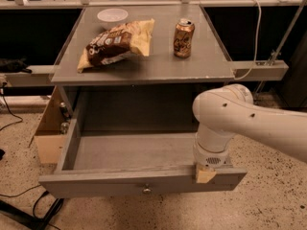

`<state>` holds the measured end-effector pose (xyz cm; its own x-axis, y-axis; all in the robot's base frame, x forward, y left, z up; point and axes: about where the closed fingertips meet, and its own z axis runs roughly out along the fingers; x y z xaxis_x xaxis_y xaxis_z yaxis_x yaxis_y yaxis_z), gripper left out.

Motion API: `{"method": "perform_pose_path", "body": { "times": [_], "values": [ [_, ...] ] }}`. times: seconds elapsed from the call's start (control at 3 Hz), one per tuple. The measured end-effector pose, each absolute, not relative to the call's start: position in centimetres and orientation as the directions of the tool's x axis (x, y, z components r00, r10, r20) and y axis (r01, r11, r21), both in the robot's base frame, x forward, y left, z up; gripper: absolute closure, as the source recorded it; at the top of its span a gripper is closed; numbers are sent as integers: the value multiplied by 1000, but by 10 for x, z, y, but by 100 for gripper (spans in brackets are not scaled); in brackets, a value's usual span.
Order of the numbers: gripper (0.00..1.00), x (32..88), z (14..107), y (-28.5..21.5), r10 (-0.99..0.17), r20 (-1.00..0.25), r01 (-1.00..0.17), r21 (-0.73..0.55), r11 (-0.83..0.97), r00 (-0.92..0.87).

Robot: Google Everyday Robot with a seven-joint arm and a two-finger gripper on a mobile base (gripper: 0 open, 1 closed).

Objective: Open top drawer

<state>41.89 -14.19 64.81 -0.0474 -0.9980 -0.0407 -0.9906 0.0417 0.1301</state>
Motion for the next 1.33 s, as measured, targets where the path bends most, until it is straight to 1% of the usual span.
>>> {"method": "perform_pose_path", "body": {
  "times": [0.33,1.33],
  "values": [
    [100,402,651,-145,-997,-51,-987,155,44,-52],
    [100,389,653,-148,-997,-60,-983,176,43,-54]
  ]
}}
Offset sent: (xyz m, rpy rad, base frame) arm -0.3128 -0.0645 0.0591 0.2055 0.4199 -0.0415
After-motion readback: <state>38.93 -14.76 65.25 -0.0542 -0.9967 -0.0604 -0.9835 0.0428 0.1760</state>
